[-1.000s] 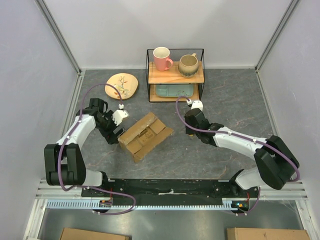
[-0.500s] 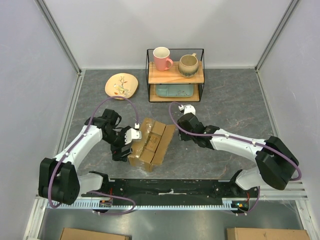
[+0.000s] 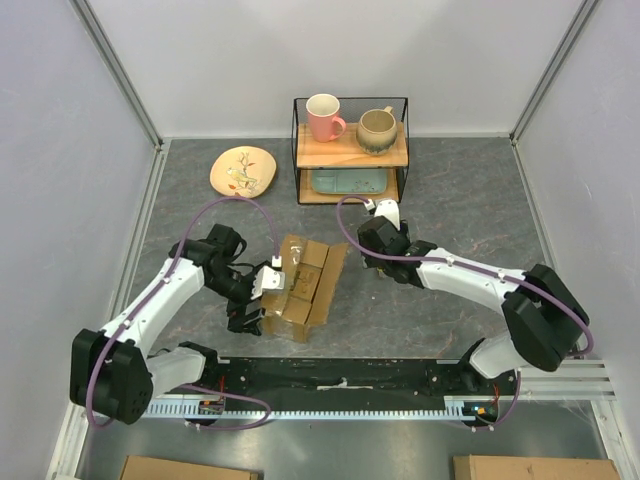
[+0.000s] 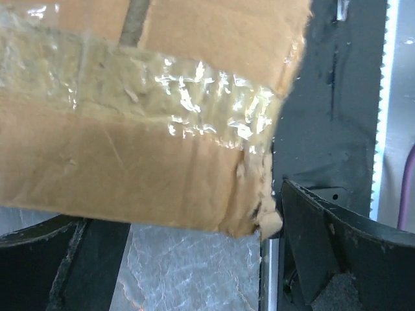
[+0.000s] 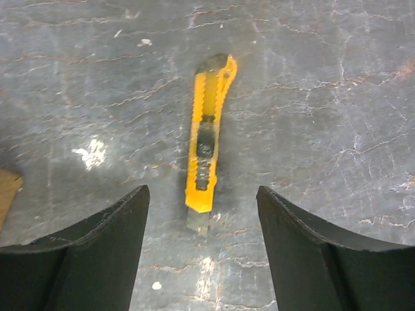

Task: Unpack the express box
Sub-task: Pick up the knife from the center of the board.

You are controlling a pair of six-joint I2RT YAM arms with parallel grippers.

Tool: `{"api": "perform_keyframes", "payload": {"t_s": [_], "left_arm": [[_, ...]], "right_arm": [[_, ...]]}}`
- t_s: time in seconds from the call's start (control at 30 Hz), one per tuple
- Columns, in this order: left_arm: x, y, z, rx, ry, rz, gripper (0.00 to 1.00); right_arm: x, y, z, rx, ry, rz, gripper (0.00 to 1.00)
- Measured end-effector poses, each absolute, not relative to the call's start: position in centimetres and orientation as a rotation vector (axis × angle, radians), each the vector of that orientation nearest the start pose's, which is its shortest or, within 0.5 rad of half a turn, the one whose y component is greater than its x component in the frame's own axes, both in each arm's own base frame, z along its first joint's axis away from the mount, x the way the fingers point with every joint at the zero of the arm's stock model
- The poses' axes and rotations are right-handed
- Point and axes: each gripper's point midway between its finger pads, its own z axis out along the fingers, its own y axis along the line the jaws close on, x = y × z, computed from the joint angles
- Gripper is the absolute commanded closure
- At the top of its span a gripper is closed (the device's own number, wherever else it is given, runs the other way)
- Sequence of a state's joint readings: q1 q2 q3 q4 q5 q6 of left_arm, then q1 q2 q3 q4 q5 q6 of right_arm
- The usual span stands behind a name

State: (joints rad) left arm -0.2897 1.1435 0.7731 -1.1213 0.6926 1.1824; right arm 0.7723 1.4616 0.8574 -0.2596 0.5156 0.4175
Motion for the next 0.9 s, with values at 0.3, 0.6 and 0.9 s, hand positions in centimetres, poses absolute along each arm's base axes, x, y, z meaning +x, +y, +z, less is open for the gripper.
{"api": "perform_keyframes", "payload": {"t_s": [0.3, 0.6, 0.9], "left_arm": [[10.7, -15.6, 10.6, 1.865, 1.804, -1.065, 0.01], [9.7, -16.1, 12.5, 1.85, 1.782, -1.154, 0.01], [13.8, -15.2, 18.2, 1.723, 1.761, -0.732, 0.01]], "right_arm": [[31.7, 18.1, 3.8, -0.164, 2.364, -0.097, 0.26], [32.9, 19.8, 2.1, -0.192, 2.371, -0.051, 0.66], [32.6, 20.1, 3.3, -0.198, 2.346, 0.005, 0.94]]}}
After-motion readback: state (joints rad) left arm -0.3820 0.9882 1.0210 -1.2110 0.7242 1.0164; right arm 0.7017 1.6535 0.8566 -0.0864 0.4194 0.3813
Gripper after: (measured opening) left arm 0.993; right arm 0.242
